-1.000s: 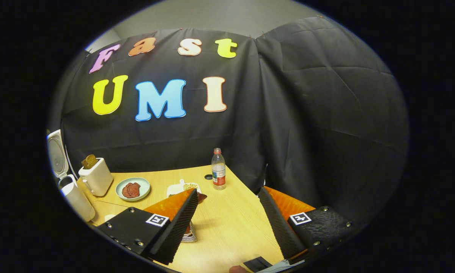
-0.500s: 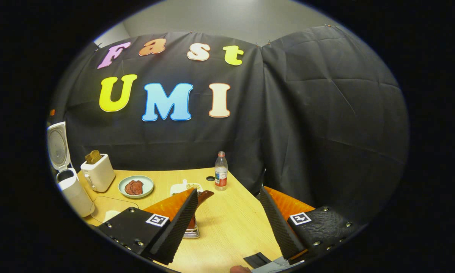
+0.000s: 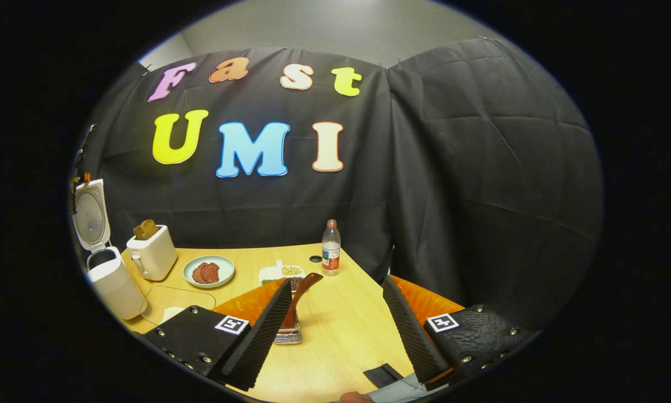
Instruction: Close the left gripper, press the button to open the rice cooker; take a wooden spoon from the chopstick holder with the right hand, scoop a spoonful of rice and pour it into the rice cooker, then put the wooden spoon back into the chopstick holder.
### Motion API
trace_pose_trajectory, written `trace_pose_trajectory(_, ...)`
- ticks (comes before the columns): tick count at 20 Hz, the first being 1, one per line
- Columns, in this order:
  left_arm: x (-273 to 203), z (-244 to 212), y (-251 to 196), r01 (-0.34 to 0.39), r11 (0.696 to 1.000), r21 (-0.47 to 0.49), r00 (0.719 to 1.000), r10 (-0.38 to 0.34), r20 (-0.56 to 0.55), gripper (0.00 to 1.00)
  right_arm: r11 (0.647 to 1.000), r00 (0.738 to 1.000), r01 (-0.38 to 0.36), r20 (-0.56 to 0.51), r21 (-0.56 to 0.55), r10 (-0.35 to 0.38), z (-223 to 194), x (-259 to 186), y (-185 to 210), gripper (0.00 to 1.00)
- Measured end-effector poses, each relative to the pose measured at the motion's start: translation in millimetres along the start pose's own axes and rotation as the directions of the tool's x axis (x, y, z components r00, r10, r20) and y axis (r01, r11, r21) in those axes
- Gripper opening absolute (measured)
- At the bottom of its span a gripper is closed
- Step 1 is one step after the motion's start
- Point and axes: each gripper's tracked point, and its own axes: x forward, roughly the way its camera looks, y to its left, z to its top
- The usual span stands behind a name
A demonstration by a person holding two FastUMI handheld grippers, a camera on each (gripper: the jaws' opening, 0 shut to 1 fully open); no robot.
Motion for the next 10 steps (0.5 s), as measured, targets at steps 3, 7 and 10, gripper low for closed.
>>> trace_pose_trajectory(3, -7.6, 0.3, -1.9, 0.0, 1.0, -0.004, 1.0, 0.0, -0.011, 0.97, 0.999, 0.999, -0.038, 0.033, 0.001, 0.038, 11.9, -2.8, 6.9, 1.0)
trace_pose_trajectory(7, -27.7, -0.7, -10.4, 0.023, 1.0, 0.008, 1.0, -0.023, 0.009, 0.96, 0.996, 0.995, -0.091, 0.044, 0.006, 0.09, 17.4, 3.7, 14.5, 1.0)
trace_pose_trajectory(10, -55.0, -3.8, -18.7, 0.04, 0.999, 0.012, 0.999, -0.04, 0.011, 0.96, 0.992, 0.992, -0.123, 0.037, 0.009, 0.122, 14.1, 9.7, 17.0, 1.0)
